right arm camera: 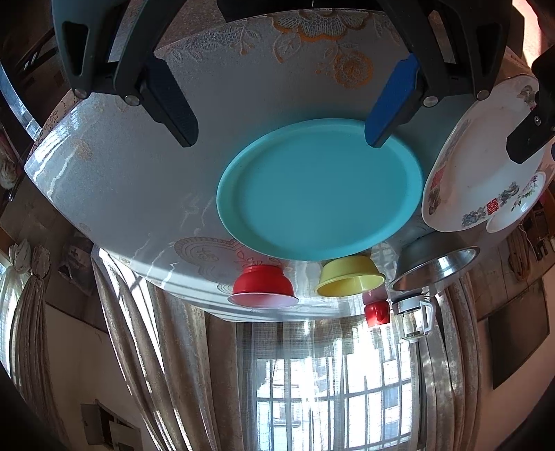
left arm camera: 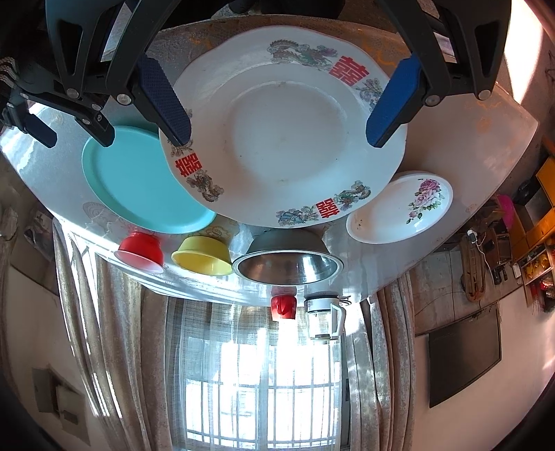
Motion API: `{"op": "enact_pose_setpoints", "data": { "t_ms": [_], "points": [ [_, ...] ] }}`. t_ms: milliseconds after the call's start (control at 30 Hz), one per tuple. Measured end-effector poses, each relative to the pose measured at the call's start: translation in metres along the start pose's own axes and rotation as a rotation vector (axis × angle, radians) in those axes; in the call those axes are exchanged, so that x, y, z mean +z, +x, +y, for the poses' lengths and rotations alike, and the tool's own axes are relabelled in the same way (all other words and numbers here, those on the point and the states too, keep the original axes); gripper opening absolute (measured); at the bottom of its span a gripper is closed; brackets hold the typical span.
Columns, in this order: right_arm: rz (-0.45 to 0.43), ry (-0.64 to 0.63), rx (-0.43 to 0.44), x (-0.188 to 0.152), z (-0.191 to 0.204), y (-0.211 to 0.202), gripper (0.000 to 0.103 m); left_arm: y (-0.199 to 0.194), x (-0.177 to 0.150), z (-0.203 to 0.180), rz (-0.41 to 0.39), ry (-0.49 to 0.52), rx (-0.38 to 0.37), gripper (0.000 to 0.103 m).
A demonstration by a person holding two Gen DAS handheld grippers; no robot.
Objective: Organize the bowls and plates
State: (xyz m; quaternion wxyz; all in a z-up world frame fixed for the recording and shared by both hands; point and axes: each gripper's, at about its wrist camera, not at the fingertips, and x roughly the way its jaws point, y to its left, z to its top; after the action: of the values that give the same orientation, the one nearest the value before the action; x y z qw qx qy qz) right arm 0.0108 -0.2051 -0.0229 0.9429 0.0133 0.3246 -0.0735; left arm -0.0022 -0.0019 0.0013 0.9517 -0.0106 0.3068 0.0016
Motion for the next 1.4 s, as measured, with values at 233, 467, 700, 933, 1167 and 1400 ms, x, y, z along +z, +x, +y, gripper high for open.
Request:
{"op": "enact_pose_setpoints", "data": {
  "t_ms": [233, 467, 700, 933, 1167, 1400],
  "points": [
    [0.0, 0.014, 0.002, 0.0, -0.005, 0.0, 0.099, -0.002, 0.002, -0.004, -0.005, 0.013, -0.002, 0.102],
    [0.0, 0.03, -0.004, 0.001, -0.011, 0.001, 0.099, -0.003, 0.007, -0.01, -0.015, 0.035, -0.007, 0.102],
    [0.012, 0.044, -0.002, 0.0, -0.015, 0.004, 0.099, -0.001, 0.006, -0.015, -0.004, 0.047, -0.008, 0.102],
    [0.012, 0.049, 0.003, 0.0, -0.018, 0.005, 0.099, 0.0, 0.007, -0.022, -0.002, 0.071, -0.016, 0.102],
    [0.022, 0.069, 0.004, -0.001, -0.024, 0.009, 0.099, 0.002, 0.01, -0.026, 0.006, 0.075, -0.022, 0.102],
    [0.033, 0.084, 0.005, -0.001, -0.029, 0.012, 0.099, 0.004, 0.012, -0.037, 0.012, 0.118, -0.038, 0.102]
  ]
}}
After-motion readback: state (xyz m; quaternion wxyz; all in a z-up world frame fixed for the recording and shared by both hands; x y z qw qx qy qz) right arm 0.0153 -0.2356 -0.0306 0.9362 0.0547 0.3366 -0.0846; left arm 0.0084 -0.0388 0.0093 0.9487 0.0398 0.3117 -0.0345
